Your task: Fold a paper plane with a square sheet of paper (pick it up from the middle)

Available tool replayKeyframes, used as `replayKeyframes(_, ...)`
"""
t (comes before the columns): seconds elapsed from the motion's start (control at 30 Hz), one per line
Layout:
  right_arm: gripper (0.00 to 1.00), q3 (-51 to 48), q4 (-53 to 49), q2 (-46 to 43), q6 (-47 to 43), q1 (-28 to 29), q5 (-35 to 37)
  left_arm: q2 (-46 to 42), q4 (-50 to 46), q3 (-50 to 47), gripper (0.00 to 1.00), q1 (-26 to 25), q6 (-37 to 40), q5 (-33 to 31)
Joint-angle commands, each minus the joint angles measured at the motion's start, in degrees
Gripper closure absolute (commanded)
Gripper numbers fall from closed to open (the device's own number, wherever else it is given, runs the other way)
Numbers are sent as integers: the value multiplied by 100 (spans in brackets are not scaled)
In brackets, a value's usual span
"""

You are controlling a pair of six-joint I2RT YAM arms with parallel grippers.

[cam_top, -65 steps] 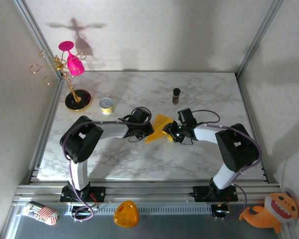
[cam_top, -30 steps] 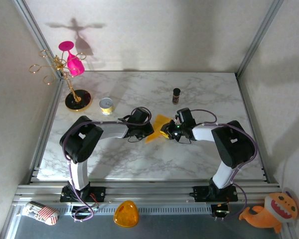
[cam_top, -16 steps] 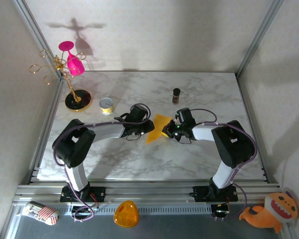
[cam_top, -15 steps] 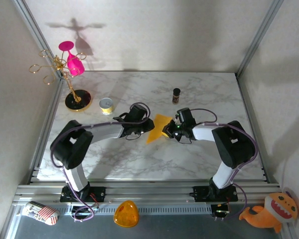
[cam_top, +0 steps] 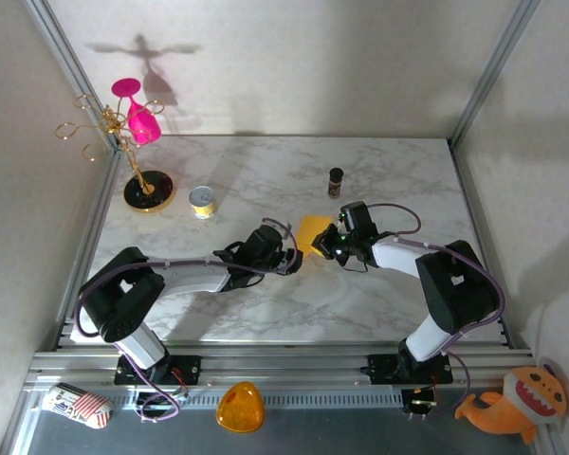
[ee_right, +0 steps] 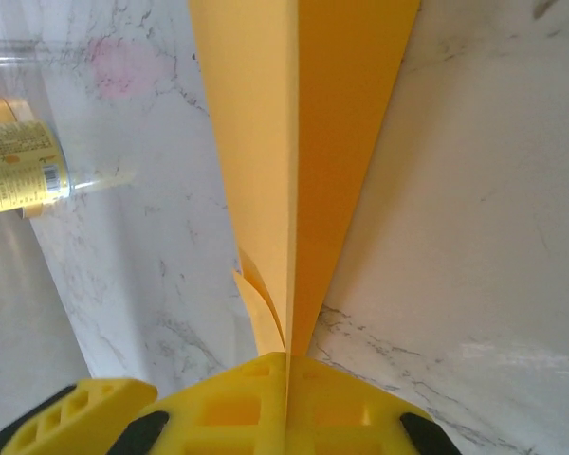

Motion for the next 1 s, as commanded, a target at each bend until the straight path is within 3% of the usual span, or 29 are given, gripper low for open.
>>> replayKeyframes(0.0, 98, 35, -198, -137, 171, -61, -19, -70, 616, -71, 31, -293, 1237, -514)
replayKeyframes(0.27, 96, 88, -316, -208, 323, -141, -184, 594, 803, 234, 33, -712, 2324, -1229)
replayKeyframes(0.43, 96, 112, -407, -268, 349, -191, -266, 969, 910, 401, 36, -797, 2739, -1279)
replayKeyframes(0.97, 93, 96, -488, -209, 481, -287, -475, 1397, 1205, 412, 60, -808, 3100, -1257)
